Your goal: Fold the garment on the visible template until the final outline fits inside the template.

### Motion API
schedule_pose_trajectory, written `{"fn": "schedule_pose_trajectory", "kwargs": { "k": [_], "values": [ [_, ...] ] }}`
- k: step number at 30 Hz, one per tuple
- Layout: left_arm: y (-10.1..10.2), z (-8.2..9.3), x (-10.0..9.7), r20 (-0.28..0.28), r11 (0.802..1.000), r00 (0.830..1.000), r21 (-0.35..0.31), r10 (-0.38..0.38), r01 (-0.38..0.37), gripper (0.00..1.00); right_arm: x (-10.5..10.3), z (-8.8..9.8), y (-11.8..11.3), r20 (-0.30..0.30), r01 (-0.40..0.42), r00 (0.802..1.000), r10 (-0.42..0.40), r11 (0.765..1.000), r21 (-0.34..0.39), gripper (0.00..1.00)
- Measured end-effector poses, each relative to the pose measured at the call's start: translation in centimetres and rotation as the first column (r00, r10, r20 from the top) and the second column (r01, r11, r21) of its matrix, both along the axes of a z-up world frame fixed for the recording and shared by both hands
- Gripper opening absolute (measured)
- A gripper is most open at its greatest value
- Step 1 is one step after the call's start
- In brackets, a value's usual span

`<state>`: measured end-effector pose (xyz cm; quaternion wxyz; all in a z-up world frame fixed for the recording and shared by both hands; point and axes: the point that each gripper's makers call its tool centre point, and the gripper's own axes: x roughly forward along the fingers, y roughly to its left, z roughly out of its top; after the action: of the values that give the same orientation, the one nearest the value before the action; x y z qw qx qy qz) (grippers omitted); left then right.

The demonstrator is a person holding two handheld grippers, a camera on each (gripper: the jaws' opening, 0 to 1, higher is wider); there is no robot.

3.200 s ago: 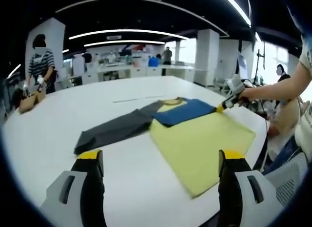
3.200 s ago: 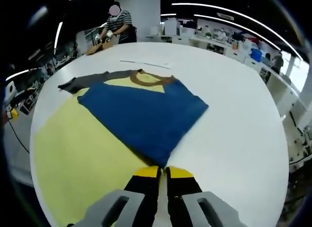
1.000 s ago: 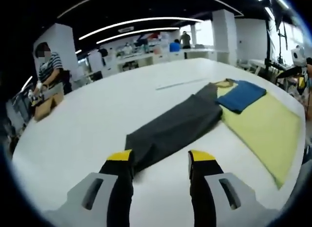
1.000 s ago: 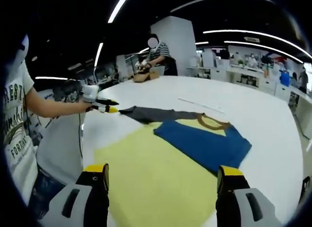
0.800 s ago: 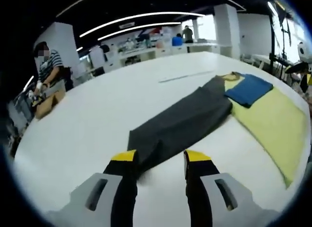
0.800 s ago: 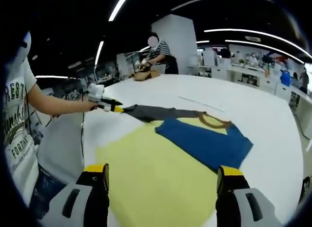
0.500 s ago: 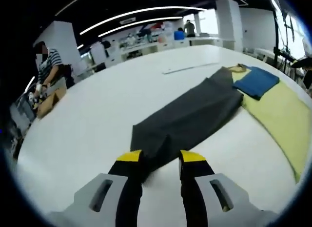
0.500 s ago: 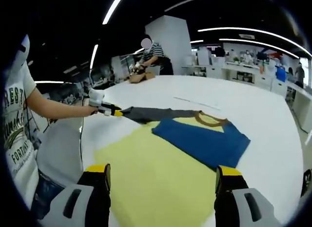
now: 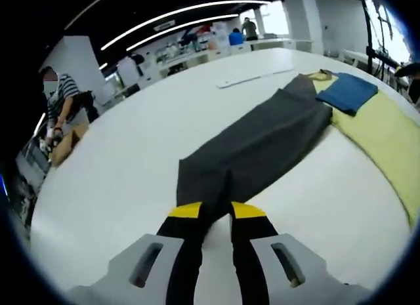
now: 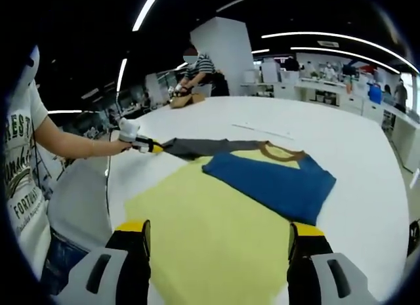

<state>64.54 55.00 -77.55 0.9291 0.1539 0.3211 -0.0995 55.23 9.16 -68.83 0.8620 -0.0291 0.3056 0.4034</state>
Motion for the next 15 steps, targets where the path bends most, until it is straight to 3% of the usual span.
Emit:
{"fn": "schedule_pose_trajectory", "kwargs": {
  "k": [11, 15],
  "values": [
    [0.90, 0.47, 0.25, 0.006, 0.999, 0.999, -0.033, 0.035, -0.035, 0.07, -0.32, -0.29, -0.12, -0.006, 0.011, 1.000, -0.011, 1.000, -0.003, 0.84],
    [0.31, 0.23, 0.06, -0.012, 1.000, 1.000, -0.023, 0.001, -0.001, 0.10, -0.37, -0.44, -0.08, -0.007, 0.010, 1.000, -0.010, 1.000, -0.008, 0.84]
  ]
}}
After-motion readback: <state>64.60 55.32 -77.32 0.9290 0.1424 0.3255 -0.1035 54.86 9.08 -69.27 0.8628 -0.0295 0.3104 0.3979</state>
